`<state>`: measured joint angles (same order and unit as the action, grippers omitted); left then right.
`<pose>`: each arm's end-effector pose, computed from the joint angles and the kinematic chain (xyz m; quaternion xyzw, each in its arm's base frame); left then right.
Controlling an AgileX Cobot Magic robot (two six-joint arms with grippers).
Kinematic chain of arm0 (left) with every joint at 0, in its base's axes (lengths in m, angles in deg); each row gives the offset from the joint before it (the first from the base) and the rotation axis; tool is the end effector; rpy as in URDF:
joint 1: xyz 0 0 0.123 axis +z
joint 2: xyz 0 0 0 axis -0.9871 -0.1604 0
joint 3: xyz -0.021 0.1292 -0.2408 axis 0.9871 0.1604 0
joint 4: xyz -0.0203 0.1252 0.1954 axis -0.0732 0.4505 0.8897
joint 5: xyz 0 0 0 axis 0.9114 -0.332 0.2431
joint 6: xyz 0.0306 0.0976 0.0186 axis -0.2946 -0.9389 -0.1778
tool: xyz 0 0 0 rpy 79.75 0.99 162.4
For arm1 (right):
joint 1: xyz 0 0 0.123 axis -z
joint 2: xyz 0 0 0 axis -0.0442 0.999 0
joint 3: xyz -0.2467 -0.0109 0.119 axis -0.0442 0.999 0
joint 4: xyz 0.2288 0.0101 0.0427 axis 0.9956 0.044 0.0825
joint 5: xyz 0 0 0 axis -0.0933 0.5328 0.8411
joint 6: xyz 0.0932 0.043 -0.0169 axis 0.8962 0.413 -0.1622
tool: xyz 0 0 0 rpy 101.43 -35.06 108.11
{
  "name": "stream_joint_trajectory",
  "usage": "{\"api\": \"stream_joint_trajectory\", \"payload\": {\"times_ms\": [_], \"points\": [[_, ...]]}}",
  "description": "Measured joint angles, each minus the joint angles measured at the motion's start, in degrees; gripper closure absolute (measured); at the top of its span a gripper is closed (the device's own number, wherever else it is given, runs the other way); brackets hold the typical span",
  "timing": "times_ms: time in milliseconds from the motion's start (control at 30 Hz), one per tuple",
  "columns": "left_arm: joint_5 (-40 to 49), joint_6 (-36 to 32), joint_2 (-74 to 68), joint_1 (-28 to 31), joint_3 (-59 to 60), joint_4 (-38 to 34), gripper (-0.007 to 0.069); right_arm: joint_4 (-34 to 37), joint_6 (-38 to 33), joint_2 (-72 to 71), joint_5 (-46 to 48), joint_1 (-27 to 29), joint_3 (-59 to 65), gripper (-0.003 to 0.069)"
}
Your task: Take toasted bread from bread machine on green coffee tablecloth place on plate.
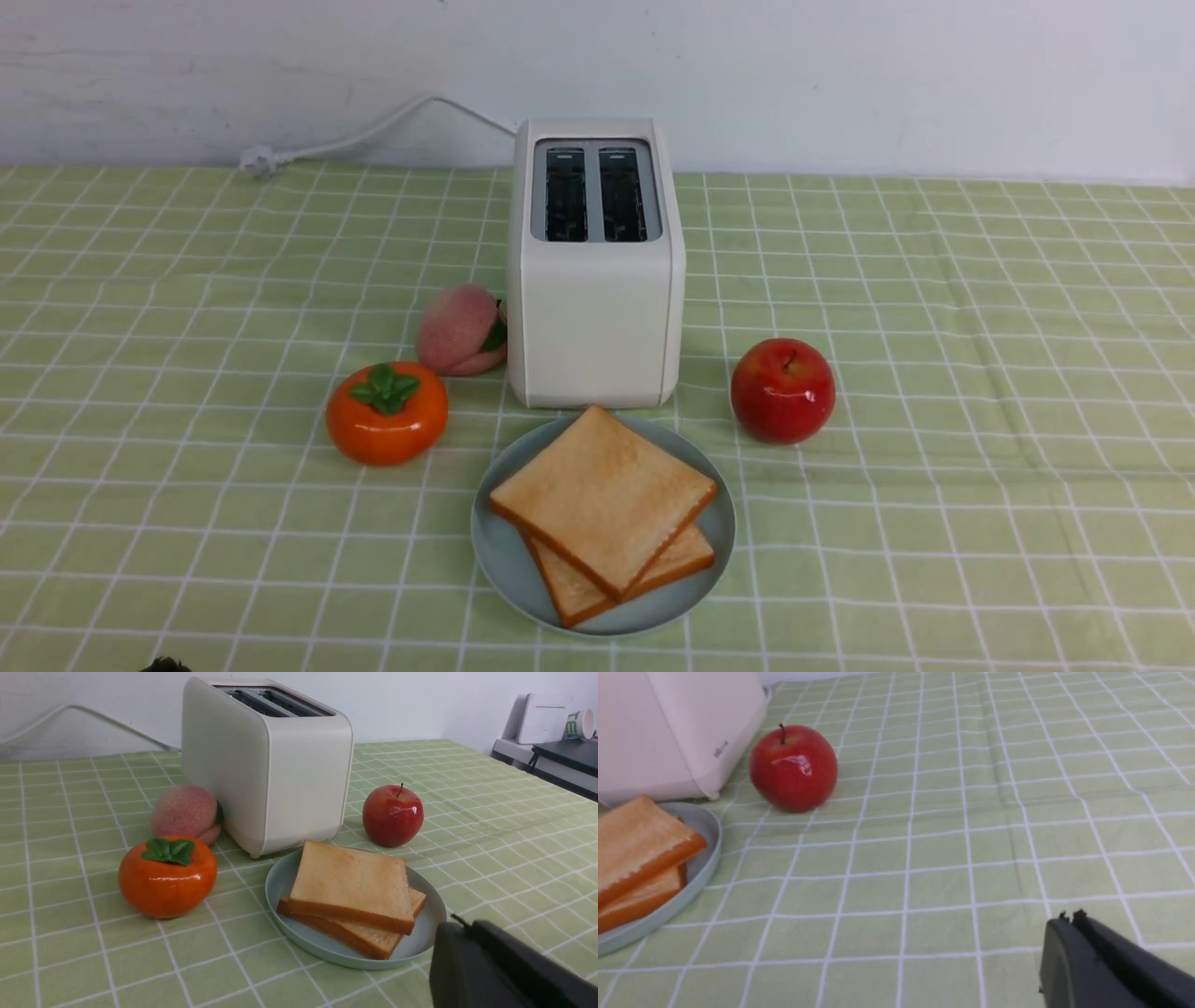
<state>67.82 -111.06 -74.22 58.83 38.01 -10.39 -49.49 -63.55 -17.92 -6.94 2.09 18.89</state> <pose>0.0542 -0.0374 0.2199 0.1381 0.7171 -0.2228 0.6458 0.0583 0.0053 0.1715 0.0605 0.7928 0.0799 0.6012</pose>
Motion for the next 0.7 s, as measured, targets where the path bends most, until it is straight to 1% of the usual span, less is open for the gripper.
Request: {"api": "stream_joint_trajectory", "payload": {"times_ms": [267, 700], "points": [[0.0, 0.0, 0.0, 0.0, 0.0, 0.0, 0.0608, -0.3, 0.0, -0.3, 3.2, 0.4, -0.6, 0.0678], [0.0, 0.0, 0.0, 0.0, 0.0, 0.0, 0.0593, -0.2, 0.0, -0.3, 3.5, 0.4, -0.6, 0.0676]]}}
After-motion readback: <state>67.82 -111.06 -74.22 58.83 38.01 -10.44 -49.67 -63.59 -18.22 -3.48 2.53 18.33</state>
